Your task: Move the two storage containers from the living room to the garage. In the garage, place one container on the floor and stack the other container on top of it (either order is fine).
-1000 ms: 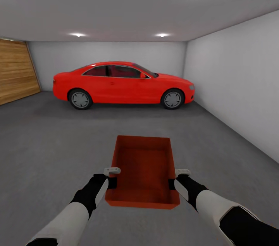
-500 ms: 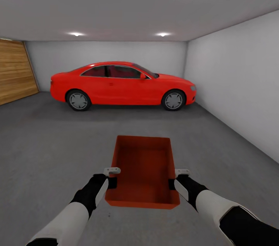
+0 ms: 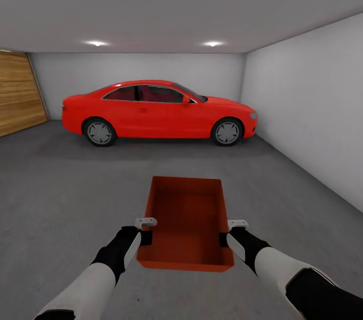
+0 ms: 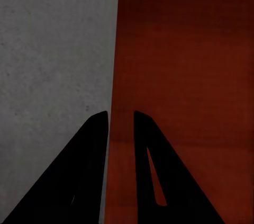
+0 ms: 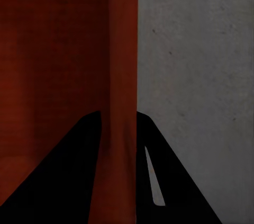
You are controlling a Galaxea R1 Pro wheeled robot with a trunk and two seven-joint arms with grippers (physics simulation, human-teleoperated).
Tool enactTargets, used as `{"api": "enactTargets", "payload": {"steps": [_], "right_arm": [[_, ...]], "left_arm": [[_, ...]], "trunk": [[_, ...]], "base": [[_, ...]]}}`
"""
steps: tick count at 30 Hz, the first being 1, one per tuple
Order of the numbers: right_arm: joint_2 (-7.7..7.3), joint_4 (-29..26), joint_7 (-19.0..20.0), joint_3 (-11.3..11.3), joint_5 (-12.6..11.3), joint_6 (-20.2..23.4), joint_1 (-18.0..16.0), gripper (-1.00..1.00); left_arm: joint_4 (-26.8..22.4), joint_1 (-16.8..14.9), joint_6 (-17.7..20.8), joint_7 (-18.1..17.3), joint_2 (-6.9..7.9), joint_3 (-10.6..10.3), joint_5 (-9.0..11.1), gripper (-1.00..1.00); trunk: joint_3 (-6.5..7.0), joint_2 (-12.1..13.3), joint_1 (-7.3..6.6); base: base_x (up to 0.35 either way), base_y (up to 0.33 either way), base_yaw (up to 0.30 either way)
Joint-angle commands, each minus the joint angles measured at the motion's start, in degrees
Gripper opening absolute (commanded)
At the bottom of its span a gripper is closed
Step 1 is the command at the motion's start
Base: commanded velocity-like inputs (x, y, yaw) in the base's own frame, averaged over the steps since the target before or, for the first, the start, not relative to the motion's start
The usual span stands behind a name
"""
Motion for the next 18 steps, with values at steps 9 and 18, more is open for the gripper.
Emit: {"api": "enactTargets", "payload": {"steps": [9,18], "right_arm": [[-0.02,-0.2,-0.2,3.3,-2.7,0.0,0.1,-1.00],[-0.02,-0.2,-0.2,3.3,-2.7,0.0,0.1,-1.00]], "left_arm": [[-0.4,-0.1,0.5,3.4,-0.04,1.2,-2.2,-1.00],[-0.4,-0.1,0.5,3.4,-0.03,1.2,-2.2,-1.00]], "trunk": [[-0.03,0.0,0.05],[-0.03,0.0,0.05]], "base": [[0.322,0.000,0.000],[0.322,0.000,0.000]]}}
